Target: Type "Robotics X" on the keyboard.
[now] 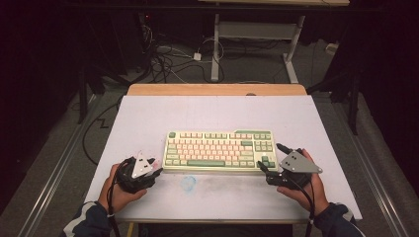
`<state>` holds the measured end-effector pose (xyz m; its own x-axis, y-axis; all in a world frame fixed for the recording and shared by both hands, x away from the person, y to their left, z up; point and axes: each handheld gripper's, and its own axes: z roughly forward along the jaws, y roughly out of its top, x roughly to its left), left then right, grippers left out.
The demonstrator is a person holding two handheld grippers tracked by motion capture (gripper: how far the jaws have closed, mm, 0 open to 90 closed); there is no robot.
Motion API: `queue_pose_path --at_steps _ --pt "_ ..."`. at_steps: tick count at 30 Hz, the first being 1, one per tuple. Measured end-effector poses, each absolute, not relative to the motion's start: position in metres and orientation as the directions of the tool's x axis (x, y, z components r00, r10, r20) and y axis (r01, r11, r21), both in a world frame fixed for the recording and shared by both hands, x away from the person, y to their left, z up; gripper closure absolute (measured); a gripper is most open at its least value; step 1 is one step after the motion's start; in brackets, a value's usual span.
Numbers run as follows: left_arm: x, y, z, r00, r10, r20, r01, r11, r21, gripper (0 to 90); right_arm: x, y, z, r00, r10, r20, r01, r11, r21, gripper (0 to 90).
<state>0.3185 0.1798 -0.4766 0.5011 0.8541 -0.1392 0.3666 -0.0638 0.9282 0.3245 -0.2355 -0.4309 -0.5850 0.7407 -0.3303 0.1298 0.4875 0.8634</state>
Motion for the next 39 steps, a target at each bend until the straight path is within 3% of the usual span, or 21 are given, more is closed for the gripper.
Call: queue_pose_path --at_steps 9,25,39 --pt "0.318 0.173 -0.465 0.544 0.816 -0.197 0.399 -0.045 0.916 86.8 0.309 -0.243 -0.445 -0.597 0.734 -0.325 0.16 0.506 0.847 22.6" --pt "0.336 0.129 -0.454 0.601 0.776 -0.189 0.407 -0.094 0.909 86.9 0.303 -0.242 -0.452 -0.631 0.706 -0.321 0.174 0.532 0.829 23.1" --pt "0.37 0.068 -0.456 0.651 0.743 -0.154 0.421 -0.185 0.888 86.7 0.304 -0.239 -0.456 -0.655 0.681 -0.326 0.17 0.554 0.815 23.5"
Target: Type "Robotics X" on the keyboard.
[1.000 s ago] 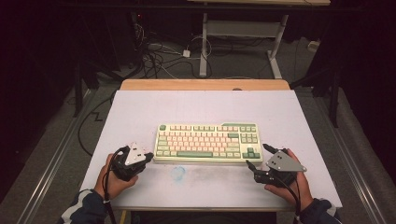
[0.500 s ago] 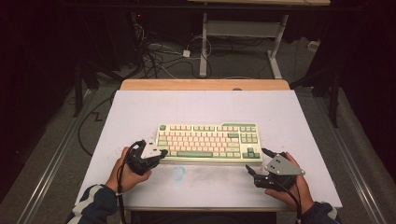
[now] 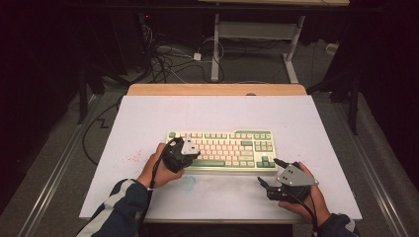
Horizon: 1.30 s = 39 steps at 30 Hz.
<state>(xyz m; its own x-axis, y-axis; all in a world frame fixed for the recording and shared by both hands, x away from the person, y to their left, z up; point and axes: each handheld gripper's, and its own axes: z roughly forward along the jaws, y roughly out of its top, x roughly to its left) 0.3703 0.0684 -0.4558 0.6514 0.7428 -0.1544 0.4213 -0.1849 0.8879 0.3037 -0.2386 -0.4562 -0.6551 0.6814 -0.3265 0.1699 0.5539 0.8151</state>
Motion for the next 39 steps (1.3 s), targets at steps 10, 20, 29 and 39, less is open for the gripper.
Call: queue_pose_path --at_steps 10,20,29,39 --pt "0.381 0.049 -0.463 0.658 0.736 -0.158 0.443 -0.209 0.872 86.5 0.304 -0.239 -0.457 -0.655 0.68 -0.328 0.175 0.559 0.811 23.6" --pt "0.381 0.04 -0.465 0.67 0.727 -0.149 0.433 -0.219 0.875 86.2 0.305 -0.239 -0.457 -0.658 0.677 -0.33 0.175 0.564 0.807 23.6" --pt "0.38 0.038 -0.47 0.67 0.733 -0.114 0.415 -0.243 0.877 86.8 0.305 -0.238 -0.457 -0.655 0.676 -0.337 0.173 0.568 0.804 24.0" --pt "0.379 0.043 -0.464 0.662 0.742 -0.105 0.391 -0.221 0.894 84.7 0.305 -0.24 -0.457 -0.652 0.682 -0.332 0.177 0.562 0.808 24.0"
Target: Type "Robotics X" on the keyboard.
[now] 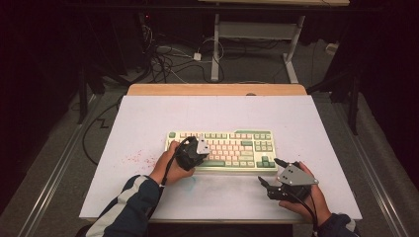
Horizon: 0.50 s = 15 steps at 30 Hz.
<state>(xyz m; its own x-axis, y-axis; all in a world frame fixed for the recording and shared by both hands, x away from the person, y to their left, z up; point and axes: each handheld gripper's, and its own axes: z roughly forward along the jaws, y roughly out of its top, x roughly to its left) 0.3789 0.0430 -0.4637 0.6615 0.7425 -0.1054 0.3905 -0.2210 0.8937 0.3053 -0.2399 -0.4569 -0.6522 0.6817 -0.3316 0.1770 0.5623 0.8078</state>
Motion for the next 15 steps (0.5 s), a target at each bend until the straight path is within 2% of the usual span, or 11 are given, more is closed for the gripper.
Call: queue_pose_path --at_steps 9,15 --pt "0.3781 0.0505 -0.4564 0.657 0.746 -0.111 0.372 -0.192 0.908 78.9 0.3055 -0.2404 -0.4569 -0.652 0.681 -0.332 0.179 0.564 0.806 24.0" --pt "0.376 0.0528 -0.4542 0.653 0.752 -0.093 0.339 -0.181 0.923 59.8 0.3058 -0.2407 -0.4567 -0.651 0.682 -0.332 0.179 0.563 0.807 24.0"
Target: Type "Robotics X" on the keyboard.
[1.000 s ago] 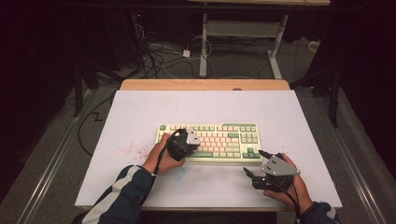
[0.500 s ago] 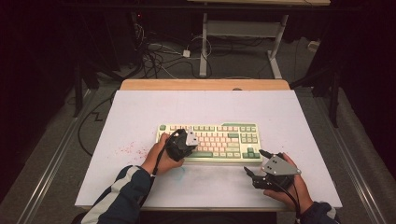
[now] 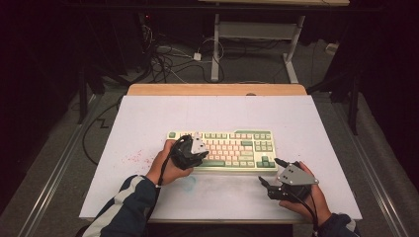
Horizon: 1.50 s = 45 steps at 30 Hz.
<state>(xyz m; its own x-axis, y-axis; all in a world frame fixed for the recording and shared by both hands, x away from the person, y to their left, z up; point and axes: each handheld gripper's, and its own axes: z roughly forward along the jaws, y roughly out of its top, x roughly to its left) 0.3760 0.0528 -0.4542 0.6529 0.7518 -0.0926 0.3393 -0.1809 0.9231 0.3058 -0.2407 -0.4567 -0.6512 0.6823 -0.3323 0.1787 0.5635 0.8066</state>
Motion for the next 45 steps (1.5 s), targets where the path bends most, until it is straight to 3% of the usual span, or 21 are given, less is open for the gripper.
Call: queue_pose_path --at_steps 5,11,16,37,41,45 --pt "0.37 0.057 -0.453 0.648 0.759 -0.071 0.284 -0.154 0.946 39.4 0.306 -0.241 -0.457 -0.65 0.683 -0.332 0.18 0.563 0.806 24.0" --pt "0.364 0.065 -0.451 0.653 0.753 -0.085 0.267 -0.124 0.956 23.9 0.306 -0.241 -0.457 -0.65 0.685 -0.33 0.183 0.563 0.806 23.9" --pt "0.361 0.073 -0.454 0.64 0.768 -0.014 0.231 -0.175 0.957 22.8 0.307 -0.241 -0.457 -0.65 0.685 -0.33 0.185 0.563 0.805 23.9" --pt "0.341 0.121 -0.46 0.601 0.799 0.003 0.217 -0.166 0.962 20.5 0.308 -0.24 -0.458 -0.642 0.693 -0.329 0.197 0.564 0.802 24.2" --pt "0.337 0.128 -0.461 0.594 0.804 -0.004 0.211 -0.151 0.966 20.5 0.309 -0.241 -0.458 -0.633 0.698 -0.333 0.205 0.567 0.798 27.1" --pt "0.333 0.136 -0.465 0.584 0.812 -0.005 0.22 -0.153 0.963 20.4 0.31 -0.241 -0.456 -0.632 0.703 -0.326 0.207 0.558 0.803 37.0"
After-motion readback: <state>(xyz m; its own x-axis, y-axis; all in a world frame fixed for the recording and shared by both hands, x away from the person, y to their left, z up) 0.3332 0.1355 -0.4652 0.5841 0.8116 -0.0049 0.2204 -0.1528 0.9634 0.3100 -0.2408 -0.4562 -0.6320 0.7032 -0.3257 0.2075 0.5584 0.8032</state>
